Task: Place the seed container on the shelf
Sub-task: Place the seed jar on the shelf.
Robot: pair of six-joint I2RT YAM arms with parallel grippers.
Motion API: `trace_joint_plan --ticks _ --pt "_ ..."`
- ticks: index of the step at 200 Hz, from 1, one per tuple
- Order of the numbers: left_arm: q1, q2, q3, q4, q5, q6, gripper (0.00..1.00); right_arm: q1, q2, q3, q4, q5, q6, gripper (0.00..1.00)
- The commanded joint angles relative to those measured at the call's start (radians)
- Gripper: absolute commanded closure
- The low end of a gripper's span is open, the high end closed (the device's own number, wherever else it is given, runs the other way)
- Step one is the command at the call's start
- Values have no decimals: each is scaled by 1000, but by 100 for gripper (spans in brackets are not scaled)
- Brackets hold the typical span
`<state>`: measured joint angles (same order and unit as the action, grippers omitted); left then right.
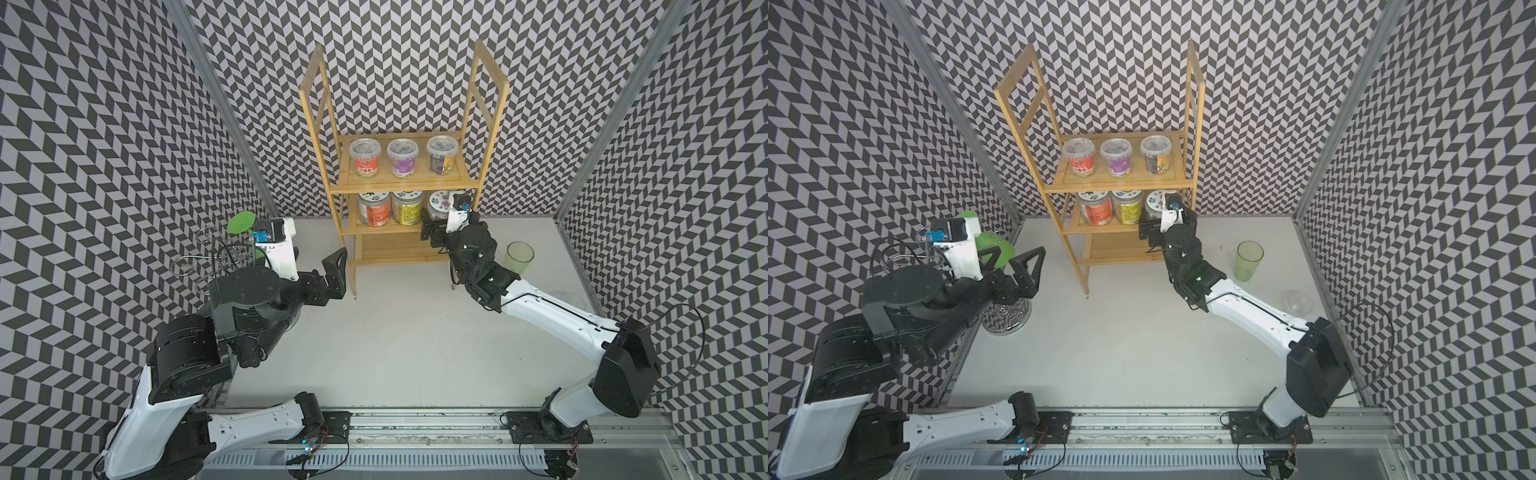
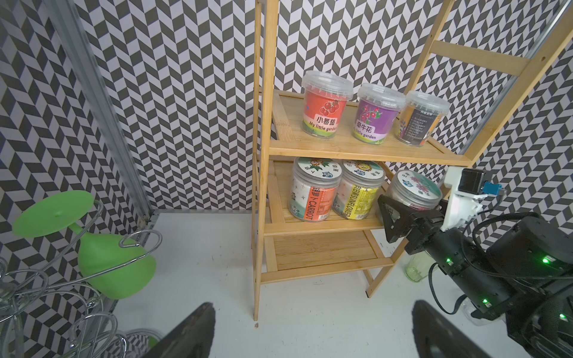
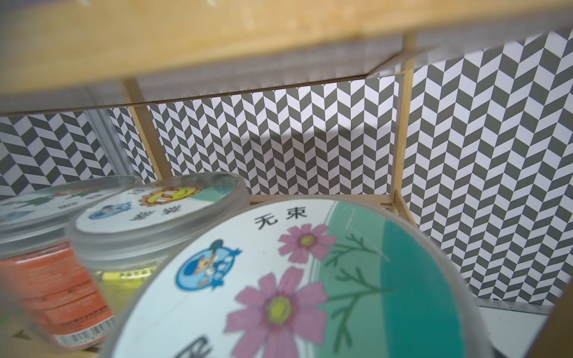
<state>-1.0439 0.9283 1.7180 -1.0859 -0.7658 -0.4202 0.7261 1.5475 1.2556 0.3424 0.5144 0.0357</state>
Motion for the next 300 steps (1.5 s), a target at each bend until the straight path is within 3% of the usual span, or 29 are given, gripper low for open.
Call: trace_joint_plan --ticks 1,158,300 --pt "-1 0 -8 10 -7 14 0 -9 -20 31 32 8 10 1" --pt "-1 6 -12 17 7 23 0 -8 -73 51 -89 -7 15 1" --pt "-1 3 -18 11 -4 23 0 -37 21 118 -66 -51 -11 7"
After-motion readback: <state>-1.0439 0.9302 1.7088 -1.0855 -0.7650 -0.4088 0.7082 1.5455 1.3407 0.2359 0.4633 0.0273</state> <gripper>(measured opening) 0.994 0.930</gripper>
